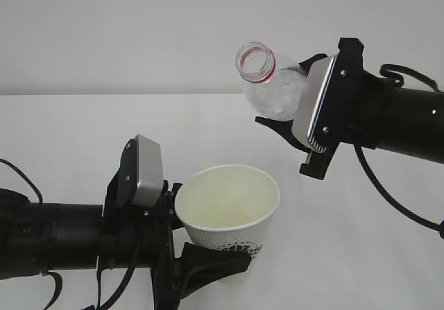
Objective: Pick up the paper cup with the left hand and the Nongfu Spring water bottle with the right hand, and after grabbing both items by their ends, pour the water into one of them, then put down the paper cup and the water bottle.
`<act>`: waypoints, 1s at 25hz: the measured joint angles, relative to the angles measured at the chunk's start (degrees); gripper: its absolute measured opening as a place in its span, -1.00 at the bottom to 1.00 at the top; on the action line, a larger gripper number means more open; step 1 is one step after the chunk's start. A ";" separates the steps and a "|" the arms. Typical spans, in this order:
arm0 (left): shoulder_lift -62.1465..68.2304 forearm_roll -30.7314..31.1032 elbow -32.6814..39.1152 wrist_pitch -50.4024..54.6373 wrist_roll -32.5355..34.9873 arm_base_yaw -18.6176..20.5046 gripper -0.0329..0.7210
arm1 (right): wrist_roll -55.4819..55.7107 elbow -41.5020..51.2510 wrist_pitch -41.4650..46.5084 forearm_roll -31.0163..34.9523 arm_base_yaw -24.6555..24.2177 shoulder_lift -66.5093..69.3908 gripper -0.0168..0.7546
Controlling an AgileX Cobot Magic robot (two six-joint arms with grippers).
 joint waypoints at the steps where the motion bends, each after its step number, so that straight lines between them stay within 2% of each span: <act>1: 0.00 0.00 0.00 0.15 0.40 0.00 0.49 | -0.98 0.00 0.00 0.10 0.00 0.00 0.28; 8: 0.00 -0.23 0.00 0.25 2.80 0.00 0.49 | -3.92 0.00 0.00 0.45 0.00 0.00 0.28; 14: 0.00 -3.07 0.00 0.12 2.82 0.00 0.49 | -7.65 0.00 0.11 0.90 0.00 0.00 0.28; 25: 0.00 -4.66 0.00 -1.03 2.95 0.00 0.49 | -17.08 0.00 -0.51 6.83 0.00 0.00 0.28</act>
